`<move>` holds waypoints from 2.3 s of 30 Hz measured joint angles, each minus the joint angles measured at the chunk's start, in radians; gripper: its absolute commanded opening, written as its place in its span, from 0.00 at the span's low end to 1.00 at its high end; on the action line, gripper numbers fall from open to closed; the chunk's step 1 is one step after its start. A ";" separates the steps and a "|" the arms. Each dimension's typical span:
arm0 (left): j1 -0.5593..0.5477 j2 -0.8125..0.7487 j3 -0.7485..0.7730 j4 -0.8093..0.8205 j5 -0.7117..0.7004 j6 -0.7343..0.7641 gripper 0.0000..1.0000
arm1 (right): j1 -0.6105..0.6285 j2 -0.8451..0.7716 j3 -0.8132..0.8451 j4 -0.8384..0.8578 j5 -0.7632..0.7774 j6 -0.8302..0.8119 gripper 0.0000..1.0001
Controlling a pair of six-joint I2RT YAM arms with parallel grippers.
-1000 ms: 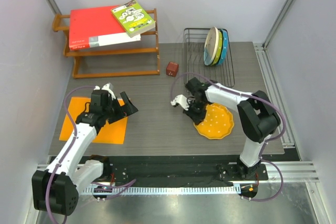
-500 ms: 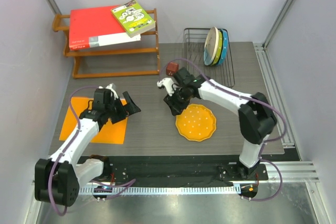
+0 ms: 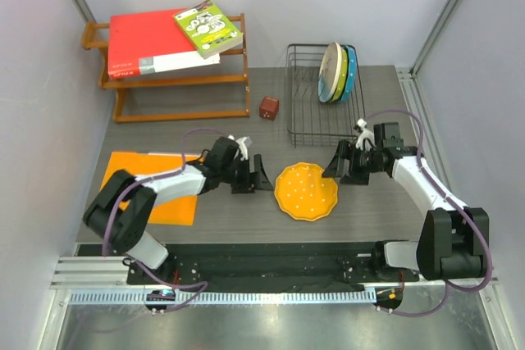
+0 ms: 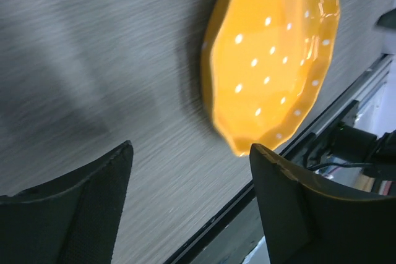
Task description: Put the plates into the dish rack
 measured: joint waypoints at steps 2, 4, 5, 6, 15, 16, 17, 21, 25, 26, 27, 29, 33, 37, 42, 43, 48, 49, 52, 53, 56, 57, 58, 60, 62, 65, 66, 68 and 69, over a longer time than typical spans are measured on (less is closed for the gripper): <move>-0.021 0.076 0.051 0.033 0.014 -0.012 0.72 | -0.027 -0.007 -0.052 0.000 -0.026 0.029 0.80; -0.034 0.145 0.105 0.059 0.027 -0.031 0.70 | -0.069 -0.006 -0.097 0.007 -0.039 0.054 0.80; -0.038 0.173 0.127 0.070 0.031 -0.037 0.67 | -0.087 -0.006 -0.114 0.011 -0.040 0.064 0.80; -0.041 0.192 0.142 0.078 0.034 -0.040 0.66 | -0.100 -0.006 -0.126 0.013 -0.040 0.074 0.80; -0.057 0.277 0.181 0.100 0.054 -0.094 0.47 | -0.111 0.090 -0.149 0.117 -0.059 0.111 0.79; -0.057 0.277 0.181 0.100 0.056 -0.096 0.39 | -0.111 0.099 -0.154 0.124 -0.061 0.114 0.79; -0.057 0.278 0.180 0.100 0.058 -0.098 0.35 | -0.111 0.110 -0.161 0.134 -0.063 0.116 0.79; -0.057 0.290 0.175 0.109 0.074 -0.114 0.21 | -0.111 0.158 -0.183 0.159 -0.082 0.135 0.77; -0.055 0.324 0.160 0.149 0.119 -0.129 0.05 | -0.111 0.190 -0.186 0.185 -0.134 0.151 0.76; -0.054 0.326 0.159 0.153 0.122 -0.131 0.03 | -0.108 0.197 -0.187 0.195 -0.145 0.155 0.76; -0.054 0.330 0.158 0.164 0.130 -0.130 0.02 | -0.105 0.204 -0.190 0.209 -0.160 0.160 0.76; -0.049 0.337 0.155 0.184 0.148 -0.130 0.00 | -0.097 0.212 -0.196 0.232 -0.182 0.168 0.75; -0.040 0.361 0.151 0.230 0.183 -0.129 0.00 | -0.048 0.219 -0.215 0.284 -0.213 0.183 0.73; -0.034 0.386 0.151 0.276 0.224 -0.117 0.00 | -0.009 0.218 -0.242 0.348 -0.228 0.218 0.69; -0.034 0.392 0.150 0.293 0.237 -0.108 0.00 | -0.010 0.214 -0.250 0.385 -0.217 0.252 0.63; -0.034 0.392 0.150 0.294 0.238 -0.107 0.00 | -0.020 0.211 -0.251 0.389 -0.213 0.261 0.61; -0.034 0.392 0.150 0.294 0.238 -0.105 0.00 | -0.083 0.177 -0.251 0.399 -0.212 0.292 0.53; -0.034 0.392 0.150 0.293 0.238 -0.104 0.00 | -0.094 0.169 -0.251 0.399 -0.214 0.296 0.50; -0.034 0.393 0.151 0.292 0.238 -0.103 0.00 | -0.106 0.152 -0.251 0.399 -0.218 0.299 0.51; -0.034 0.393 0.151 0.292 0.238 -0.104 0.00 | -0.106 0.148 -0.251 0.399 -0.220 0.300 0.52; -0.033 0.397 0.158 0.285 0.240 -0.103 0.00 | -0.106 0.143 -0.258 0.404 -0.231 0.299 0.50; -0.032 0.400 0.161 0.283 0.243 -0.102 0.00 | -0.106 0.143 -0.261 0.402 -0.233 0.298 0.50; -0.032 0.402 0.164 0.280 0.247 -0.101 0.00 | -0.106 0.143 -0.262 0.402 -0.235 0.298 0.49; -0.031 0.407 0.171 0.277 0.253 -0.097 0.03 | -0.100 0.143 -0.262 0.399 -0.235 0.292 0.44; -0.031 0.409 0.175 0.272 0.255 -0.090 0.24 | -0.089 0.143 -0.262 0.394 -0.233 0.282 0.19; -0.024 0.412 0.193 0.258 0.251 -0.082 0.46 | -0.077 0.143 -0.261 0.381 -0.211 0.254 0.01; -0.024 0.414 0.206 0.252 0.256 -0.077 0.49 | -0.074 0.142 -0.257 0.379 -0.220 0.249 0.01; -0.031 0.411 0.220 0.241 0.258 -0.060 0.53 | -0.069 0.137 -0.247 0.367 -0.216 0.241 0.02; -0.032 0.404 0.226 0.230 0.255 -0.052 0.56 | -0.067 0.133 -0.240 0.354 -0.212 0.235 0.01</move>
